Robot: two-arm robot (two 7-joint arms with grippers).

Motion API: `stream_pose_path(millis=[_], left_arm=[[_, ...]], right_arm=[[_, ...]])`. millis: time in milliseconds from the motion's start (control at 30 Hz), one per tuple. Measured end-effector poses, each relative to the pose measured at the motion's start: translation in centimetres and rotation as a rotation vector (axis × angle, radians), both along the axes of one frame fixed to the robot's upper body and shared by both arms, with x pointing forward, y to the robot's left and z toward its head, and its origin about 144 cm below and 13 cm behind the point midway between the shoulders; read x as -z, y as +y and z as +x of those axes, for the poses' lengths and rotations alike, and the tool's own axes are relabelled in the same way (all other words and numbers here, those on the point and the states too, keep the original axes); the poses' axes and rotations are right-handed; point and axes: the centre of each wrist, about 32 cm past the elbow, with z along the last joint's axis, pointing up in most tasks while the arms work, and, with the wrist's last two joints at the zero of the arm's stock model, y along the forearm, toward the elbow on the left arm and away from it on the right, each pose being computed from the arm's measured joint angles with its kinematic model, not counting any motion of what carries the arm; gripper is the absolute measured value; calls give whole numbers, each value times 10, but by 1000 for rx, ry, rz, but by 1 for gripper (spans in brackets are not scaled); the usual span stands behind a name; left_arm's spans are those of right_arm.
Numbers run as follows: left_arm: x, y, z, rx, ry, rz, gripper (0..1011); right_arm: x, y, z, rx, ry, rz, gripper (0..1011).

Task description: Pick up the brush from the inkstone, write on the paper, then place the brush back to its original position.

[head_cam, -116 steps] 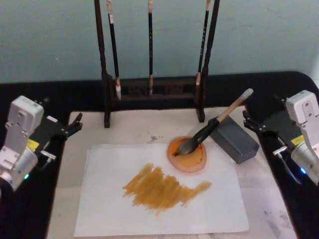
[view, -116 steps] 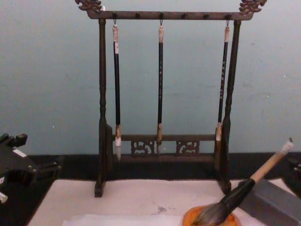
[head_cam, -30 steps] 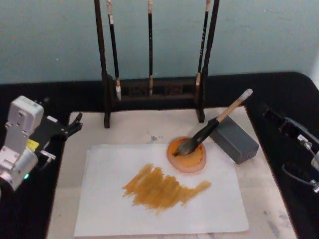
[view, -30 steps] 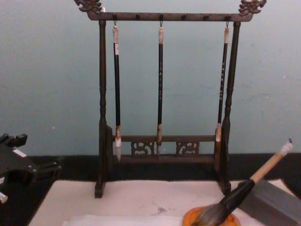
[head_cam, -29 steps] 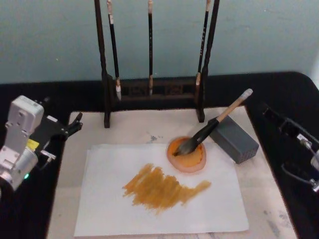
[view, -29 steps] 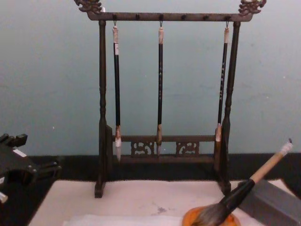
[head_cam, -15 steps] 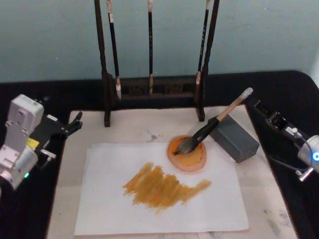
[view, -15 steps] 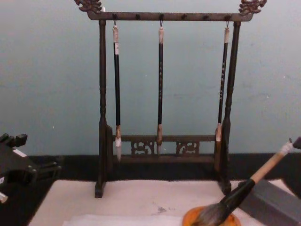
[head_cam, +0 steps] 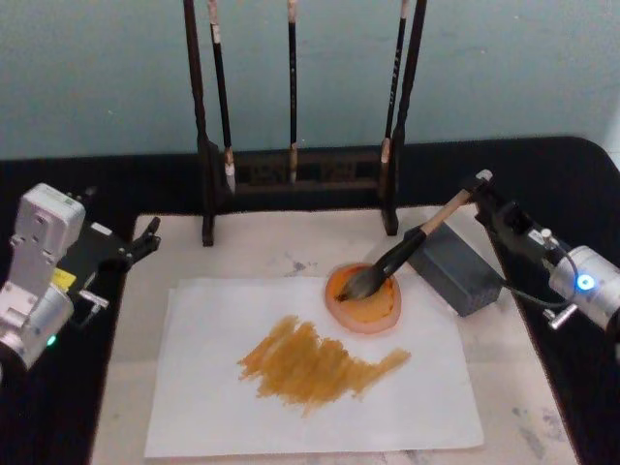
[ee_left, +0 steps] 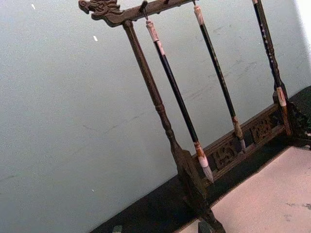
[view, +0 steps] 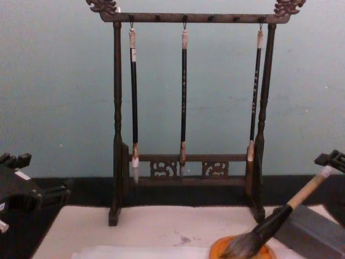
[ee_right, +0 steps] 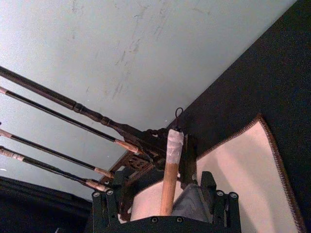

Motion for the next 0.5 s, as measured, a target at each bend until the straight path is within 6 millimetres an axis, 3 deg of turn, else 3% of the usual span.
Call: stream_pose_path(millis=[500], left_arm=[[0, 0, 0, 0, 0, 0, 1010]], right_arm=[[4, 8, 24, 9, 2, 13, 1000]])
